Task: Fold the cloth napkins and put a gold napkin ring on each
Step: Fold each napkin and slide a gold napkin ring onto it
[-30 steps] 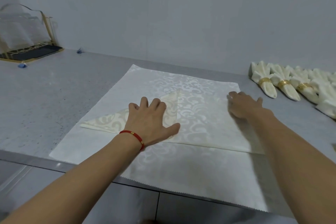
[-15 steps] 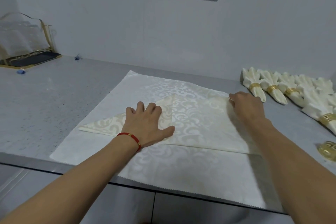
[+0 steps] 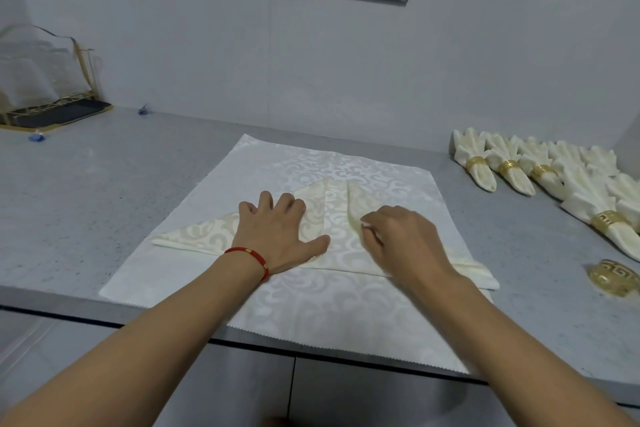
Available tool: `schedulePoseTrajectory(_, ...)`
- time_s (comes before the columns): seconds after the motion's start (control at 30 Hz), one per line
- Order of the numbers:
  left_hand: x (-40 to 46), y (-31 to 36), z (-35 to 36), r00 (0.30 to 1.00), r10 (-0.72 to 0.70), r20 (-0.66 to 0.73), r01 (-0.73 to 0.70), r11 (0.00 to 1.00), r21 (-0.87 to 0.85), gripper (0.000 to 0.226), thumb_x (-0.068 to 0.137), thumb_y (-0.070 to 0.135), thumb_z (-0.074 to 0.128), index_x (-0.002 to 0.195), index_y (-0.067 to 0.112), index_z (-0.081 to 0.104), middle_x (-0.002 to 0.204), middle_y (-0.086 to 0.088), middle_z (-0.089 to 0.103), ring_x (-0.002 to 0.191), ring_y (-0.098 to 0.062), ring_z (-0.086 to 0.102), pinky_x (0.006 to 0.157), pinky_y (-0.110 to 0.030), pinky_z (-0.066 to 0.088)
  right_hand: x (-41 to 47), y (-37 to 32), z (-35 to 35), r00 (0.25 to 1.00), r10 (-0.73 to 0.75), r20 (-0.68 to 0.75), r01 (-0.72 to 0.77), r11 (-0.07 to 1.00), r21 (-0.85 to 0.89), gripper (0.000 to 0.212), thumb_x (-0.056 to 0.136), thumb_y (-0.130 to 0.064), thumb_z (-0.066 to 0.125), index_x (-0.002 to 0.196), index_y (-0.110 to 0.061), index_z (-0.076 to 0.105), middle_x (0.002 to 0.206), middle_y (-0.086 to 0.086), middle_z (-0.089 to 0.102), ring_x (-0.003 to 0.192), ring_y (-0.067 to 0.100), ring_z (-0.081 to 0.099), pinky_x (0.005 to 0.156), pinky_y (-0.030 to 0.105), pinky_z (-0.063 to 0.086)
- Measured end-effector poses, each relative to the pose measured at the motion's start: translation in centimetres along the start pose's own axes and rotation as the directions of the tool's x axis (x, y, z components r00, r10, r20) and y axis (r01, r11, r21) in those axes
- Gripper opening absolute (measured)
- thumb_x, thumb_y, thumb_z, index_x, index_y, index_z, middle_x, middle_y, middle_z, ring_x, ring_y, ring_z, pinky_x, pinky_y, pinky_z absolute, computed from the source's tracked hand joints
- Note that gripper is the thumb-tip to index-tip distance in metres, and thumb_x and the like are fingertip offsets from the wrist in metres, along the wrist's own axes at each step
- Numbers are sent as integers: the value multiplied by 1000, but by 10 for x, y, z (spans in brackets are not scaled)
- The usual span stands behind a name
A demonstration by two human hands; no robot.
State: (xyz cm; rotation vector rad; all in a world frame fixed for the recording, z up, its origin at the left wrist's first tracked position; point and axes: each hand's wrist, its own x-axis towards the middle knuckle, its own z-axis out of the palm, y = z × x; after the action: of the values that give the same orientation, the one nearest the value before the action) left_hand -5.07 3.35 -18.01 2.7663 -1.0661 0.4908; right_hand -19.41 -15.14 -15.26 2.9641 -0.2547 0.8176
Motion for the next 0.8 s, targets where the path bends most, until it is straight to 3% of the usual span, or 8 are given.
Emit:
schedulePoseTrajectory(0.27,0,0,0,1000,4,-9,-4,1000,15,77,77,88,19,117,30,51,123,12,49,101,-21,39,83,-43,33,-19,-28,6,991,-132,35,122,973,196,25,105,-32,51,97,-24,73,86,-9,62,80,17,53,69,36,48)
schedulePoseTrajectory(0.47,0,0,-2,1000,1,-29,-2,1000,-24,64,84,72,15,113,28,52,117,10,52,97,-21,39,80,-43,33,-27,-30,-6,974,-171,152,130,961,245,41,102,-49,45,117,-20,70,109,-11,64,103,13,55,86,32,49)
schedulePoseTrajectory(0.57,-1,0,-1,999,-5,-39,3,999,-53,66,85,78,20,126,34,47,126,11,51,102,-20,41,83,-43,34,-31,-32,-12,966,-173,194,114,952,283,43,103,-48,42,129,-21,64,123,-14,62,116,9,51,96,29,46)
schedulePoseTrajectory(0.63,-1,1,-2,999,1,-40,-5,995,-97,67,83,82,26,134,42,40,132,10,47,109,-20,41,86,-43,34,-33,-31,-14,960,-184,210,118,950,289,38,104,-44,41,126,-22,62,120,-15,62,114,7,50,96,30,45)
schedulePoseTrajectory(0.73,-2,2,-5,997,50,-51,-54,995,-87,64,78,86,31,132,53,37,139,9,40,120,-21,37,87,-45,34,-33,-30,-19,957,-156,246,65,937,343,29,106,-38,39,106,-21,62,103,-10,63,103,7,53,89,35,49)
schedulePoseTrajectory(0.8,-3,1,-6,997,69,-28,-70,996,-62,63,77,87,31,130,54,42,141,8,40,123,-22,34,89,-46,33,-33,-25,-22,965,-68,252,-44,910,413,30,106,-36,39,111,-20,64,110,-9,67,105,8,57,94,35,50)
